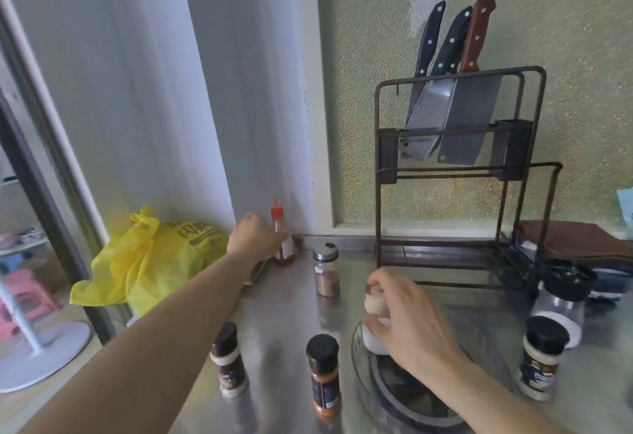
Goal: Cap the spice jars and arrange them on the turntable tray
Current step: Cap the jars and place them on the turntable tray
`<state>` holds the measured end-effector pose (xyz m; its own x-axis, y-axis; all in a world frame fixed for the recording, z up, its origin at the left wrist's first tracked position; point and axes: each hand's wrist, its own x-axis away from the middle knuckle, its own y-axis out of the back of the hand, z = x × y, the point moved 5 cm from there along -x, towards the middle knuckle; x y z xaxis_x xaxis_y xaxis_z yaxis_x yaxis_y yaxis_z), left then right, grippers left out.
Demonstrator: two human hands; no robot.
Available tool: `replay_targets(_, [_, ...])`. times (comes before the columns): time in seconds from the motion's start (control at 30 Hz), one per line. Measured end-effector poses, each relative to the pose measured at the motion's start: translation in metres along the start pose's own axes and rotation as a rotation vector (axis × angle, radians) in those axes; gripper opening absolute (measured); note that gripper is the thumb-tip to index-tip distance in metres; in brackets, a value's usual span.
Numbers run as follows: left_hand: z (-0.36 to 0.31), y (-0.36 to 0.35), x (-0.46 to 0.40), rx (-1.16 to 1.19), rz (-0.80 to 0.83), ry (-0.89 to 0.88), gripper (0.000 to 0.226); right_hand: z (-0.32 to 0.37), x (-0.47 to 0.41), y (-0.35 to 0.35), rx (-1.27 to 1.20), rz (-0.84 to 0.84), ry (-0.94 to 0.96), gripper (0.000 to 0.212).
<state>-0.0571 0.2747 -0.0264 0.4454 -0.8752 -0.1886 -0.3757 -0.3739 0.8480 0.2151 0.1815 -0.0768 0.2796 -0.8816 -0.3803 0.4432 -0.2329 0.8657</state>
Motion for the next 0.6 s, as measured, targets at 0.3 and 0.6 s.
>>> replay_targets(0.3, [-0.009, -0.062, -0.085, 0.1, 0.047, 0.127, 0.051, -0.018, -0.002, -0.023, -0.07, -0.019, 0.035, 0.056])
replay_targets(0.6, [0.021, -0.09, -0.137, 0.239, -0.073, 0.175, 0.04, -0.025, -0.005, -0.032, -0.151, -0.124, 0.023, 0.052])
